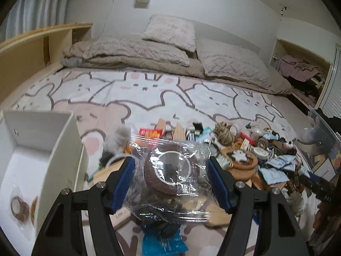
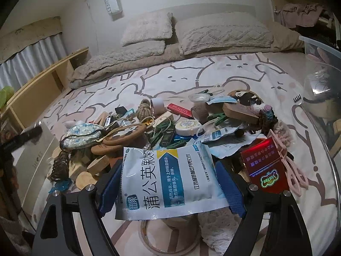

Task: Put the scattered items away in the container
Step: 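Lift the tape roll with the left tool while the right tool grasps the white medicine packet, then carry the tape roll and medicine packet over the white box with both tools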

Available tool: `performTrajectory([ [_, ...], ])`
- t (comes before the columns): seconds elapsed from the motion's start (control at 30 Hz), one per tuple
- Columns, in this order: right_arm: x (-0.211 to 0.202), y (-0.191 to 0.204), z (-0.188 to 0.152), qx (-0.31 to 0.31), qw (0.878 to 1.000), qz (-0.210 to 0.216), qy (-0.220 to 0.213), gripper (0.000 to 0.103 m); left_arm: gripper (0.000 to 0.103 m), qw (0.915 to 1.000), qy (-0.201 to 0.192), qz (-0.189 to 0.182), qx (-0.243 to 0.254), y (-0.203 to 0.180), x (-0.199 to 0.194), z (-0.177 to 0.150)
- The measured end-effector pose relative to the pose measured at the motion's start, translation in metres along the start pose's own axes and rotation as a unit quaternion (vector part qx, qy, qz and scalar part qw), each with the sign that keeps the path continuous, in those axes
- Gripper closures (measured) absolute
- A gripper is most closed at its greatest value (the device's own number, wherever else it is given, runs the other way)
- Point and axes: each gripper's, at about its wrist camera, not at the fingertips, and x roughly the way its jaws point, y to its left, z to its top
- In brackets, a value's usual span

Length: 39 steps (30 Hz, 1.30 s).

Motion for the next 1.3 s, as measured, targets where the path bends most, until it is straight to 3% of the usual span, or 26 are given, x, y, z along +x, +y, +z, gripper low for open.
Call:
performTrajectory([
  [0.23,-0.001,-0.001,0.001,0.004,1.0,-0.003,-0.008,0.018,0.034,0.9991,-0.041,0.007,-0.007,0.002,-0.016,0.038],
  [0.47,-0.012,0.003,0.004,-0.004,0.998,-0.019,-0.051,0.018,0.034,0.9953,-0.089,0.019,-0.033,0.026,-0.048,0.055],
  [0.73,-0.024,0.023,0.018,-0.037,0.994,-0.033,-0.098,0.018,0.034,0.9886,-0.112,0.079,-0.062,0.07,-0.068,0.048],
  [1.17,-0.011,0.101,0.04,-0.109,0.988,-0.013,-0.107,0.018,0.034,0.9765,-0.134,0.116,-0.123,0.141,-0.094,0.03],
  [1.3,-0.006,0.134,0.043,-0.121,0.987,0.013,-0.103,0.018,0.034,0.973,-0.139,0.106,-0.15,0.162,-0.107,0.022],
])
